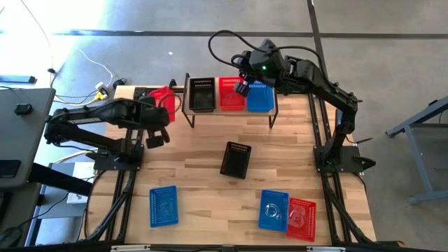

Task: Stack baskets on shelf by color
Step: Stack the left red bin on top of the red bin on the shelf

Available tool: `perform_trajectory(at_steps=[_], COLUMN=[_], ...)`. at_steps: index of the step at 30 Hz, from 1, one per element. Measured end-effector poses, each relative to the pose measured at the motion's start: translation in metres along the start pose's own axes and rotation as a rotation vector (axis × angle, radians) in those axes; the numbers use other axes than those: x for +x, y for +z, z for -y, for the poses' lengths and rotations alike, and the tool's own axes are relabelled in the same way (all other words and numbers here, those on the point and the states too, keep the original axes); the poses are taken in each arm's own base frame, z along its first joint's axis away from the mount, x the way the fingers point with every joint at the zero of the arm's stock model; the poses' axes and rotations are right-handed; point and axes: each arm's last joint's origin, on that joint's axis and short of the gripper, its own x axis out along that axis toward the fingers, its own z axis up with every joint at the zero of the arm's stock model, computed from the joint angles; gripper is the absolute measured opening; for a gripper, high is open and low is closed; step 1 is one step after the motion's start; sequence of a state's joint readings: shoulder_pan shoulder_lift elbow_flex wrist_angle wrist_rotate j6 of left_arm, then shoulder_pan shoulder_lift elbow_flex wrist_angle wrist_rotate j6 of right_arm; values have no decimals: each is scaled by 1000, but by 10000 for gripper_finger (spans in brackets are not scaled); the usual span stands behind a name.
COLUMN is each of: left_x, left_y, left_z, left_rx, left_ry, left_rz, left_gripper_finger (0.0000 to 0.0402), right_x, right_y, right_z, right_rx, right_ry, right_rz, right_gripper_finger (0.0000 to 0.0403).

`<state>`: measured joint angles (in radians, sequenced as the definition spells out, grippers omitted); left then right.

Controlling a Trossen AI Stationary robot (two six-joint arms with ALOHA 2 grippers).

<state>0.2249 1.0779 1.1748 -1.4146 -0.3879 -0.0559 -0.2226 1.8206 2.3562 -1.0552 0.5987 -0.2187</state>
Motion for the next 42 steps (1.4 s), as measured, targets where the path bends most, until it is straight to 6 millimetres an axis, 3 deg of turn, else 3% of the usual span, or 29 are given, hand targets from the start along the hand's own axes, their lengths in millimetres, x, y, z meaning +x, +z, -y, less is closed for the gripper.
perform_trajectory(at_steps=[8, 15, 23, 32, 36, 42], left_x=[-45, -64, -47, -24, -22, -18], left_y=[27, 61, 91, 114, 120, 132], left_z=[-21, -30, -23, 4, 17, 29], left_rx=[12, 50, 182, 359, 392, 324], left_ry=[141, 265, 392, 534, 513, 350], left_rz=[196, 304, 198, 87, 110, 221], left_gripper_finger=[0, 0, 0, 0, 0, 0], right_x=[0, 0, 0, -1, -1, 0], right_y=[-7, -7, -6, 0, 0, -1], right_z=[-1, -2, -3, -6, -7, -6], right_rx=[56, 131, 366, 574, 573, 557], right_ry=[15, 13, 78, 211, 240, 226], right_rz=[-61, -64, -61, -32, -33, -34], right_gripper_finger=[99, 99, 99, 99, 99, 99])
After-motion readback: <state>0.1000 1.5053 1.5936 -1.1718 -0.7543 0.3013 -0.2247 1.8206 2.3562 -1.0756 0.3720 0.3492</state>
